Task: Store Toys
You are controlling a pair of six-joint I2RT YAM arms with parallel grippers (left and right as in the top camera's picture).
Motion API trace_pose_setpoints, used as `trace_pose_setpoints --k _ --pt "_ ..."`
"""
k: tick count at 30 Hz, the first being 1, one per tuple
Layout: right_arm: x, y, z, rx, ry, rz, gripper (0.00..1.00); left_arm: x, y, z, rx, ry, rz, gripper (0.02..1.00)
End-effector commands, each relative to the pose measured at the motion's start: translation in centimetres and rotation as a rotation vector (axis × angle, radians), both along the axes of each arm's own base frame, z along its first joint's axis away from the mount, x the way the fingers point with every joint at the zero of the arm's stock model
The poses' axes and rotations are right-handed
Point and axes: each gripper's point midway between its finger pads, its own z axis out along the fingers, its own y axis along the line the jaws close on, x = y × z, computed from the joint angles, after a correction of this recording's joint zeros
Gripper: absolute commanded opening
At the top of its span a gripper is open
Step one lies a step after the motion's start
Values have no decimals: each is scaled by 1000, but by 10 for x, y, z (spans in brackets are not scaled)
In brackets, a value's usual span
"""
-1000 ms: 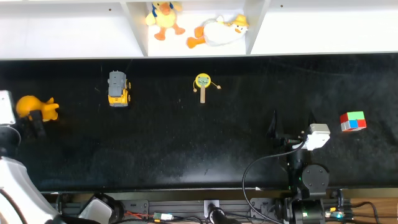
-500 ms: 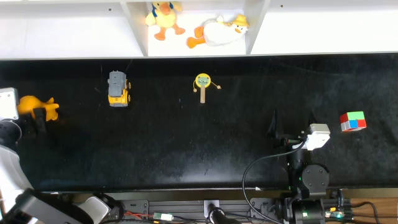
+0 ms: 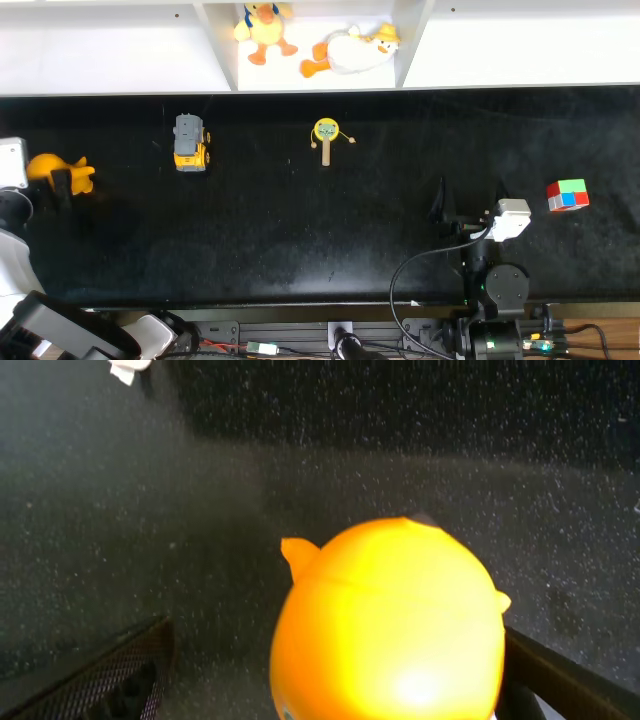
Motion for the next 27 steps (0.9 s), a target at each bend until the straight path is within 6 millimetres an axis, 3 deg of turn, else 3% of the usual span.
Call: trace_pose_setpoints --k 1,9,14,19,27 --pt "0 1 -4 8 1 5 996 2 -5 -8 -26 -5 -36 945" --pt "0 1 -4 8 1 5 993 7 -10 -8 -51 -30 -64 419" --pt "0 1 -4 8 1 5 996 9 -14 2 -76 -67 -54 207" --pt "0 1 -4 8 1 5 996 10 -21 36 -80 -157 -20 130" --pt "0 1 -4 8 1 5 996 2 -29 95 -44 -286 74 145"
